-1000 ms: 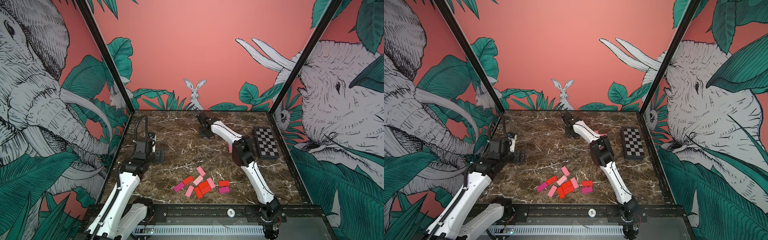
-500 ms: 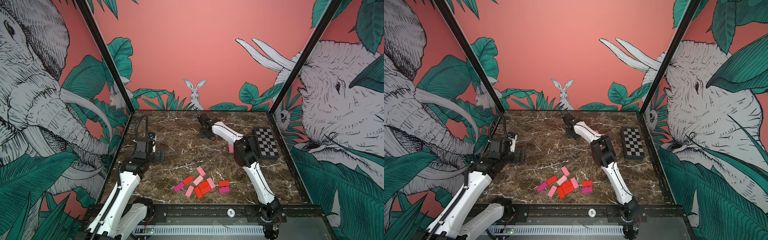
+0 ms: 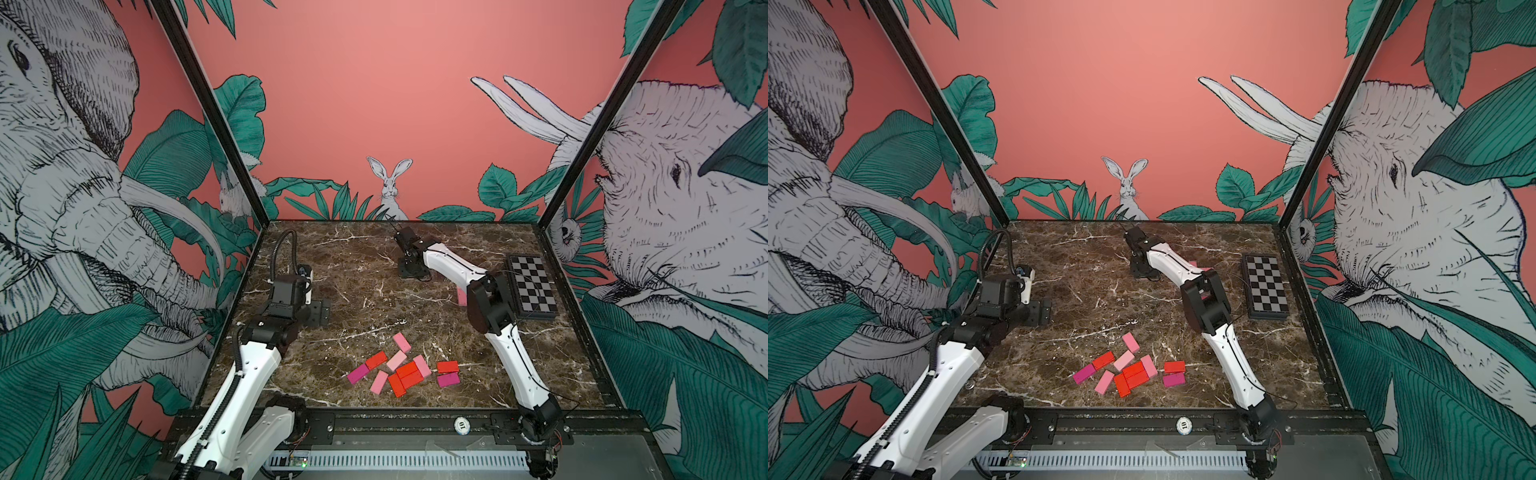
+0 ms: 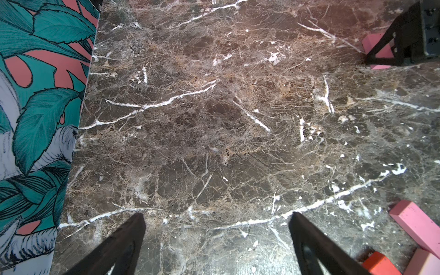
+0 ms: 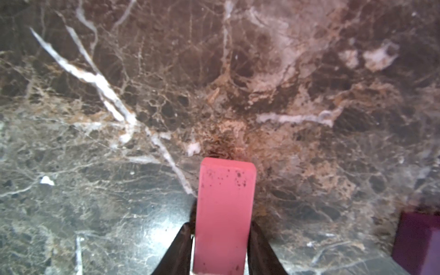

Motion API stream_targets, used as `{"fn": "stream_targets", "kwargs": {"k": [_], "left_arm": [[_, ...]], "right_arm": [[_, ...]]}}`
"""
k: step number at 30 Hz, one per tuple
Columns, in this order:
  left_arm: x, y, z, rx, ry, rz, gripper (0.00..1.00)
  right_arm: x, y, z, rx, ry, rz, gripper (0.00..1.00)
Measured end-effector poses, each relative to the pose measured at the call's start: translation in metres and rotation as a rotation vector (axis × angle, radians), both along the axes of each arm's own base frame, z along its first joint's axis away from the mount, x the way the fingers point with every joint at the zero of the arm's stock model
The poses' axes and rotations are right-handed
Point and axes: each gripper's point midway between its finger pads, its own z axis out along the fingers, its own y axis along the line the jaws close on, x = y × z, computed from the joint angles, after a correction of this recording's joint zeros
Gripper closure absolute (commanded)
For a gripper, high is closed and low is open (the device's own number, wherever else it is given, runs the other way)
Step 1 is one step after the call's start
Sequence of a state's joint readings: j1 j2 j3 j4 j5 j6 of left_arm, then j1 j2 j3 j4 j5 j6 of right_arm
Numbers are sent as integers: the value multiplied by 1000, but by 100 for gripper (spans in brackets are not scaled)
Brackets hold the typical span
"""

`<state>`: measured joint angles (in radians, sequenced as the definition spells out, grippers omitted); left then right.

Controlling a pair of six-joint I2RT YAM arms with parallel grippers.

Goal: Assemble the letter t with building blocks
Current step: Place the building block at the center of the board.

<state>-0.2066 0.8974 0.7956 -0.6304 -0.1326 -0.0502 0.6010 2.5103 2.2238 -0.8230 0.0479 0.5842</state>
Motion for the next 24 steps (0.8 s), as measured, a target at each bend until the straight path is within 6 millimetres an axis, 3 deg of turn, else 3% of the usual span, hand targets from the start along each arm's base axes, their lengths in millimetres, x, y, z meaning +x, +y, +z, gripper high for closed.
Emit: {"fn": "stream_targets", "kwargs": {"k": [15,20,24], "left_arm": [[0,0,-2,2,7,-2,3],[1,2,-3,12,9,7,1],[0,8,-3,37,12,32,1]], "right_arm": [[-12,-4,1,-40,36,91,34],[-39,-17,11,-67,75,185,31],[-67,-19,39,-8,77,284,33]]}}
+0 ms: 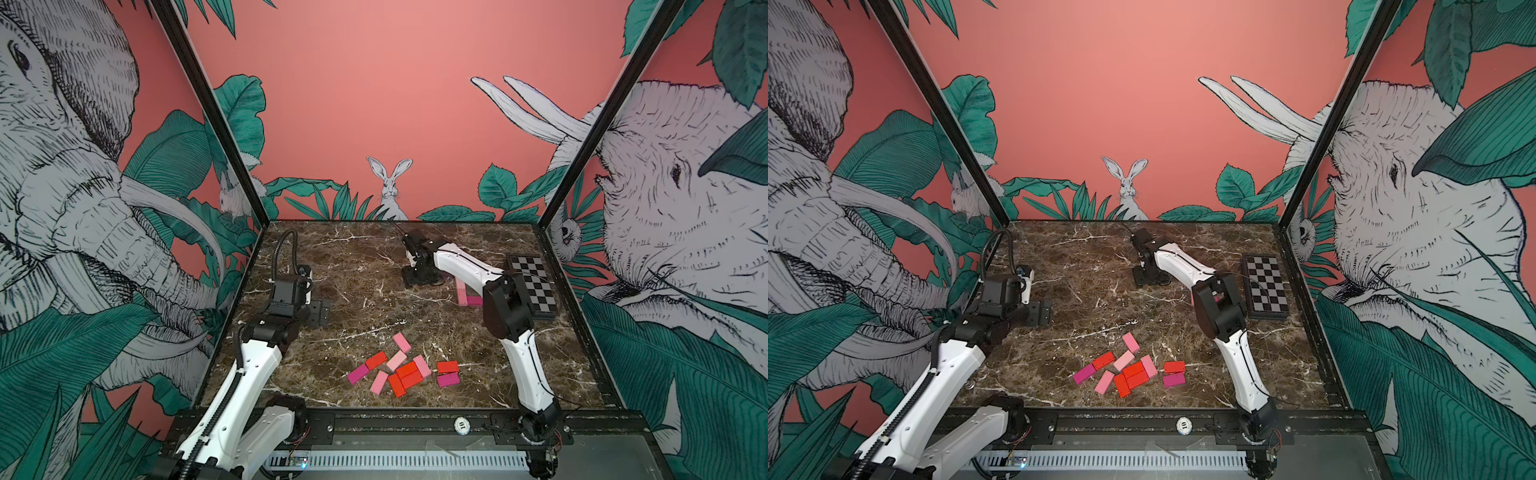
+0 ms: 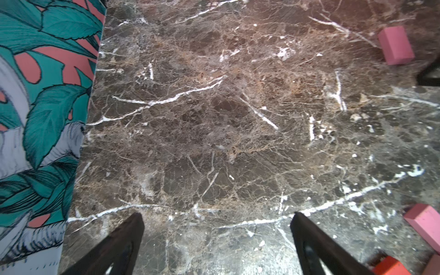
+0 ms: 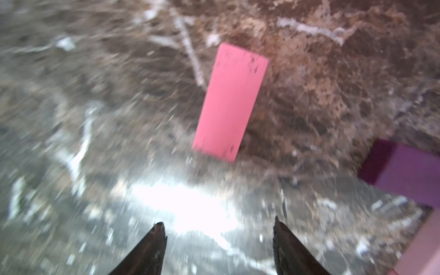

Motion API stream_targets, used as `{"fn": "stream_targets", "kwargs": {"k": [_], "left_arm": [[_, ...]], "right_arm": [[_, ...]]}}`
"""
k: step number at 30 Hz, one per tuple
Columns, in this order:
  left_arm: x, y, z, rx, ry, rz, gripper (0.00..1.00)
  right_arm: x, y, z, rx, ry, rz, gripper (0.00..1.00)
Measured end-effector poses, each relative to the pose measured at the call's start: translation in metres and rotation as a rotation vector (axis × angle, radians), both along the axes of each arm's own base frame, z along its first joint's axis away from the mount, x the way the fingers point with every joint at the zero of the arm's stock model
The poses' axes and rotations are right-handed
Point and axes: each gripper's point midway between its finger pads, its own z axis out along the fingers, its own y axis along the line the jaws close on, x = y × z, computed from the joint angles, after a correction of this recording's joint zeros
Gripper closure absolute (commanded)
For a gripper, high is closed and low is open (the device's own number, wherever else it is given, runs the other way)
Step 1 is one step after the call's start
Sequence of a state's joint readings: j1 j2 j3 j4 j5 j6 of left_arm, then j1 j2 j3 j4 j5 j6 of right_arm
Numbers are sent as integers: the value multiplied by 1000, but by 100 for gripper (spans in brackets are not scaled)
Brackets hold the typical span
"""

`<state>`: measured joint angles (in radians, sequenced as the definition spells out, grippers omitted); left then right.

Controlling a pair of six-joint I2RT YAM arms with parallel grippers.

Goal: Assemble the letter t with building blocks
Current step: Place the building block at the center of the board, then pick up the building block from the center of the board.

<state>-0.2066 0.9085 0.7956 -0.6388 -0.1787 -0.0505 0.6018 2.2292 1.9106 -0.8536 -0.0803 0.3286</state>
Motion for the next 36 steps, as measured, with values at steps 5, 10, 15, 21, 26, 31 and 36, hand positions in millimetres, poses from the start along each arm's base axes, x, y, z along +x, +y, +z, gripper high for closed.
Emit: {"fn": "stream_targets", "kwargs": {"k": [5,10,15,21,26,31,36], "left_arm": [[-1,5,0,20,1,20,1],[-1,7,0,30,0,29,1],[0,8,0,35,-1,33,1],[0,8,0,35,-1,33,1],[-1,8,0,34,-1,33,1],[-1,8,0,34,-1,33,1],[-1,8,0,34,-1,33,1]], "right_arm": [[-35,1,35,80,-16,127,36],[-87,5,36,71,14,267,37],[-139,13,19,47,82,365,41],[-176,16,-7,19,140,373,50],[-184,27,-12,33,128,357,50],[-184,36,-14,31,101,339,50],[-183,38,-27,-1,102,324,48]]}}
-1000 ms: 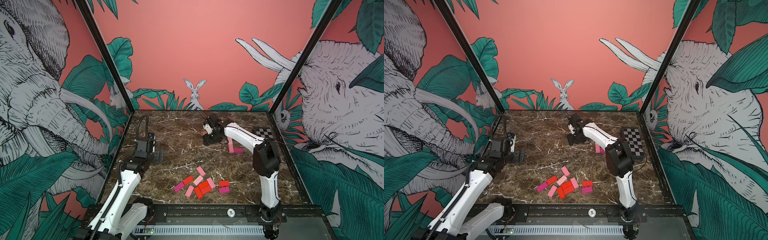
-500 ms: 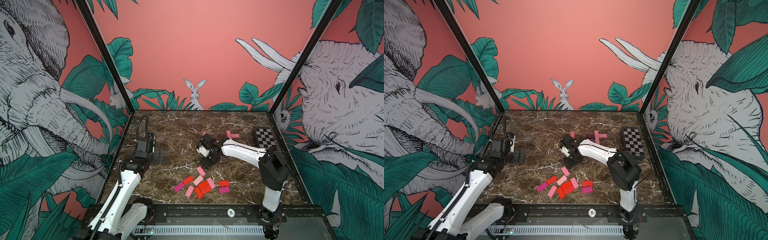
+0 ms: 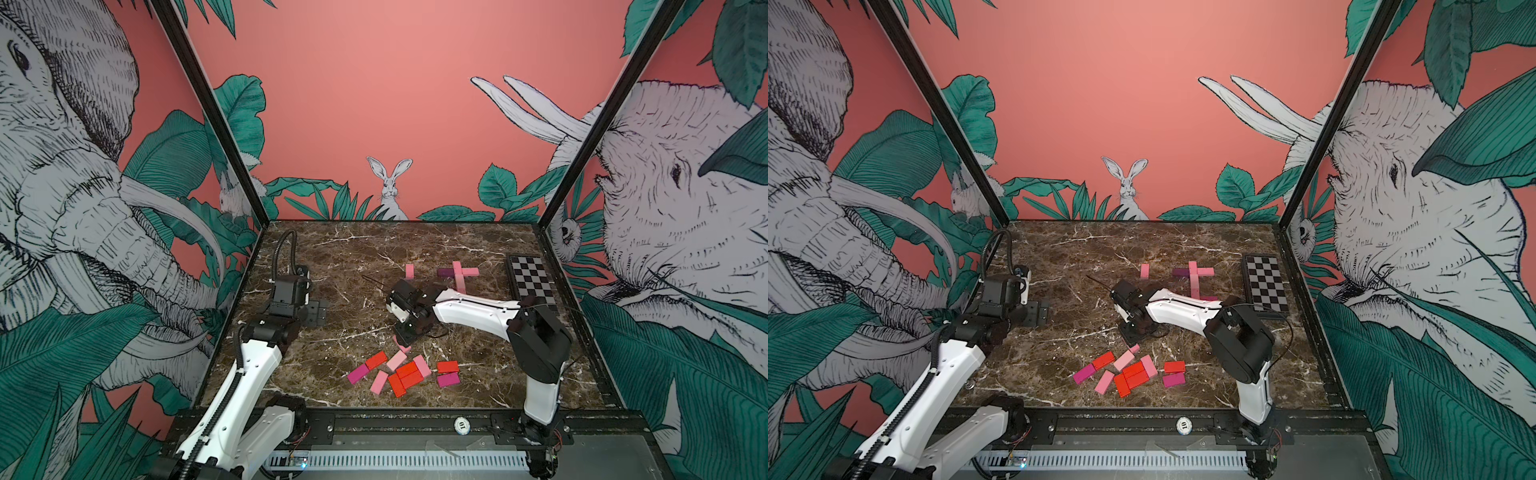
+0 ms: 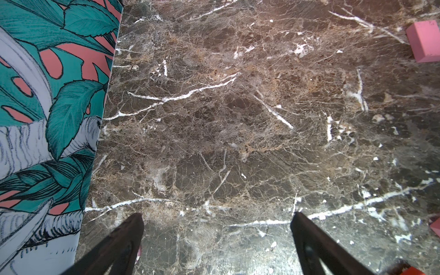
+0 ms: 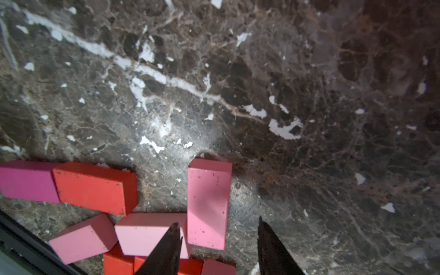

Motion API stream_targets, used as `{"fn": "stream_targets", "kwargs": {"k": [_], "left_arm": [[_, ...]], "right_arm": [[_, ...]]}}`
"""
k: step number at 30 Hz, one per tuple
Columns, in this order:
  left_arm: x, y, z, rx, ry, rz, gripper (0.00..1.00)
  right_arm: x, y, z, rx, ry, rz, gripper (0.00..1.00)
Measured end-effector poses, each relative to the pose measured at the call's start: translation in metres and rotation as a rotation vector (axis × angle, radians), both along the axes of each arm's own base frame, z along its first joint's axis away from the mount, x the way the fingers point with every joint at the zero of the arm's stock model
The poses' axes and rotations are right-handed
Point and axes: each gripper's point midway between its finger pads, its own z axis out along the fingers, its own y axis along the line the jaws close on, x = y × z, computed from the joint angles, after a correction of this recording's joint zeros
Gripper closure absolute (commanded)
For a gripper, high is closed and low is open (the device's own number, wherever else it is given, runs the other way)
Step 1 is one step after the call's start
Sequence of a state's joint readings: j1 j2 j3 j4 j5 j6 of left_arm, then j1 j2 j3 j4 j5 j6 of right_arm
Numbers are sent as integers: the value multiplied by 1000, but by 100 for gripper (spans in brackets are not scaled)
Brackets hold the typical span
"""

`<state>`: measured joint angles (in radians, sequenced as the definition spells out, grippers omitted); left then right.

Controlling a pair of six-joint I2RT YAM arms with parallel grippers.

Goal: Assemble the letter t with building blocks
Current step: Pick up the building block from the center of the board.

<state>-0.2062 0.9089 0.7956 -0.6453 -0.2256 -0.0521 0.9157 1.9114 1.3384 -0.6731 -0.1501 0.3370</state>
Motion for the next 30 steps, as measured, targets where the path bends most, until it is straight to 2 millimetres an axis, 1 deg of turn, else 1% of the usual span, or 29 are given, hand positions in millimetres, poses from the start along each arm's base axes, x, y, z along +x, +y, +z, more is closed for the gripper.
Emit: {"fn": "stream_targets", "kwargs": {"k": [5,9,16,22,30], "left_arm": [[0,0,0,-1,-2,0,1],[0,0,1,-1,-6,0,1],[0,0,1,-1,-5,0,1],[0,0,2,-2,-8,0,1],[0,0,2,-2,-8,0,1]], "right_arm": [[0,1,-7,-28,-8,-9,47],[-1,6,-8,-34,-18,-9,48],[-4,10,-14,-65,-25,-6,50],[-9,6,-19,-105,-23,0,52],[-5,5,-21,-130,-34,-1,57]]}}
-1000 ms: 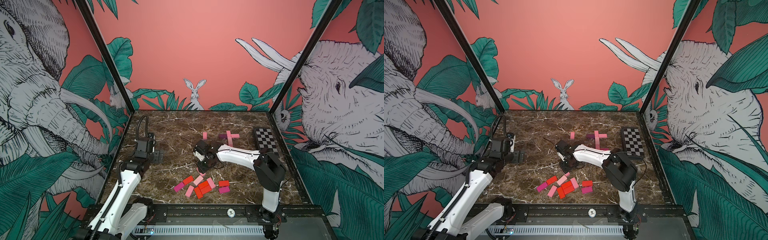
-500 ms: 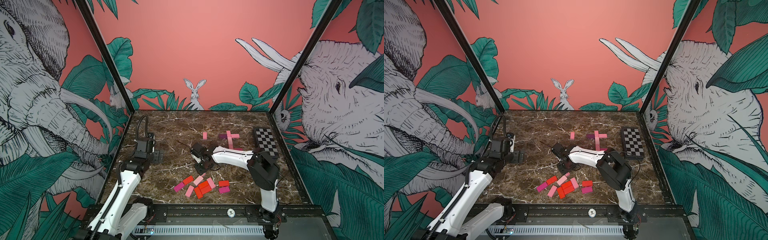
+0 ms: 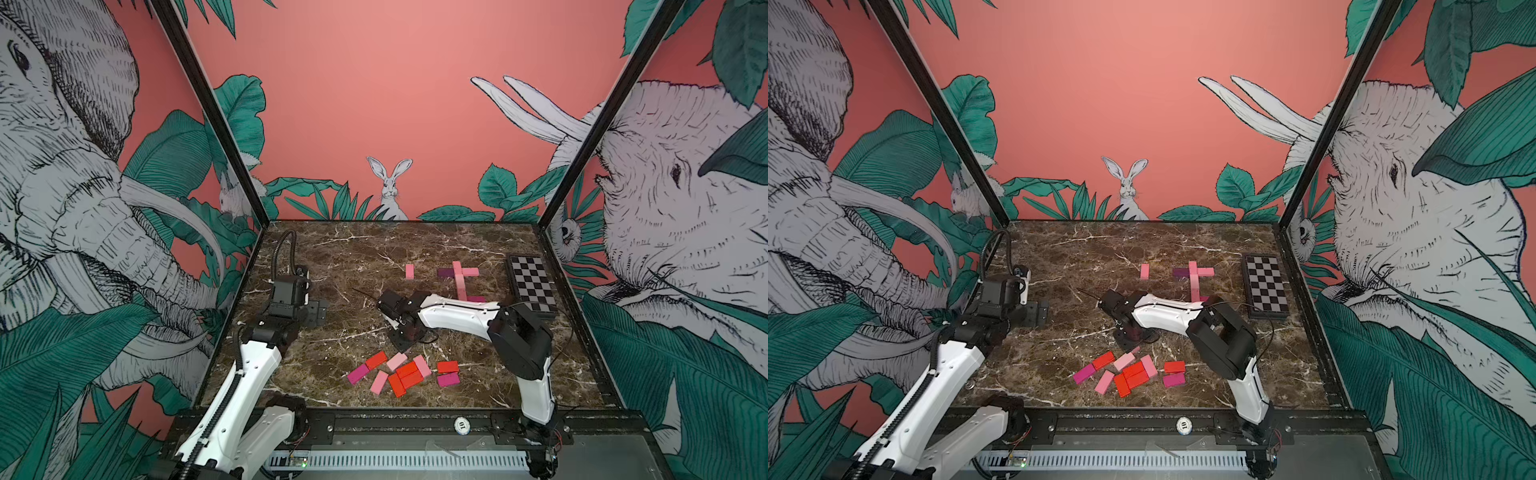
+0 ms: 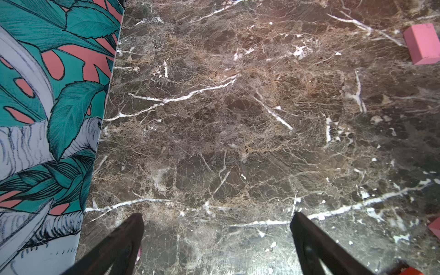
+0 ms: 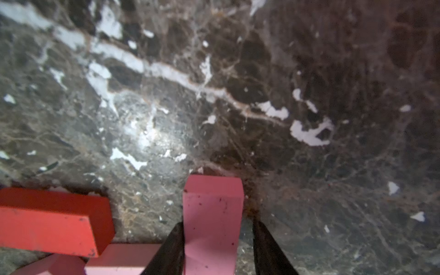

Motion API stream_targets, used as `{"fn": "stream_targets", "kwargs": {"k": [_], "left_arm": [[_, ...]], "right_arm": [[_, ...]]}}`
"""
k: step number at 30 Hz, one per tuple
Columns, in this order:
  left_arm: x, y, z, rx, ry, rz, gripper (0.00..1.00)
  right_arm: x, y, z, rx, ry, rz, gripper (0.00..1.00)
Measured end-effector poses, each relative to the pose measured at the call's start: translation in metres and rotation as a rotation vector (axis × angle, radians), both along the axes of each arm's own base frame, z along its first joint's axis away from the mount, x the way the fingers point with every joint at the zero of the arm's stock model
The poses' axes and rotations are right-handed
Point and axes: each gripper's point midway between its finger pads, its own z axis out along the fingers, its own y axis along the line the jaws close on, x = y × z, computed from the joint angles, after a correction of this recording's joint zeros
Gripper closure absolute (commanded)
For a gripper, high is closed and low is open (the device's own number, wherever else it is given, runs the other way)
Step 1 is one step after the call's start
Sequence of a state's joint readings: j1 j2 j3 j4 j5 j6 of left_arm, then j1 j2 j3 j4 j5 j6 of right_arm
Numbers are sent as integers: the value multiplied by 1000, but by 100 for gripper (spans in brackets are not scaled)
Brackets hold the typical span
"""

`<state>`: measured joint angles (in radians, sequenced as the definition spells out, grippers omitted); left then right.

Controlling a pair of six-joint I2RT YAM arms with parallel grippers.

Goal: Assemble the letter t with building blocks
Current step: Pick up the building block from the center of the board.

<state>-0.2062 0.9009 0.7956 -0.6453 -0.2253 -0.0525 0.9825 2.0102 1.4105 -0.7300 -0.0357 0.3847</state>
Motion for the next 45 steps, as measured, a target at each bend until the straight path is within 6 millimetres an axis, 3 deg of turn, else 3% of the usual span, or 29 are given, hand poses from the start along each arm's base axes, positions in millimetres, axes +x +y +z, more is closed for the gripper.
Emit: {"fn": "stream_targets", "kwargs": {"k": [10,16,25,29,35,39,42,45], "left_arm": [[0,0,0,0,0,0,1],[0,0,0,0,0,0,1],[0,0,1,-1,-3,0,1],[-1,0,5,-5,-20,-1,1],[-3,0,10,-10,-39,-2,2],[-4,0,9,-12,-42,-3,2],[-6,0,8,-14,-44,-4,2],[-8,0,8,-17,-53,-5,2]], "right_arm": [[3,0,-1,-13,-9,5,65],[5,-1,0,-24,-22,14,78],[22,6,14,-40,-60,172,88],[45,9,32,-5,-94,275,94],[92,8,69,43,-187,419,94],[125,20,95,60,-282,547,95],[142,33,100,54,-333,645,94],[154,41,92,38,-348,721,95]]}}
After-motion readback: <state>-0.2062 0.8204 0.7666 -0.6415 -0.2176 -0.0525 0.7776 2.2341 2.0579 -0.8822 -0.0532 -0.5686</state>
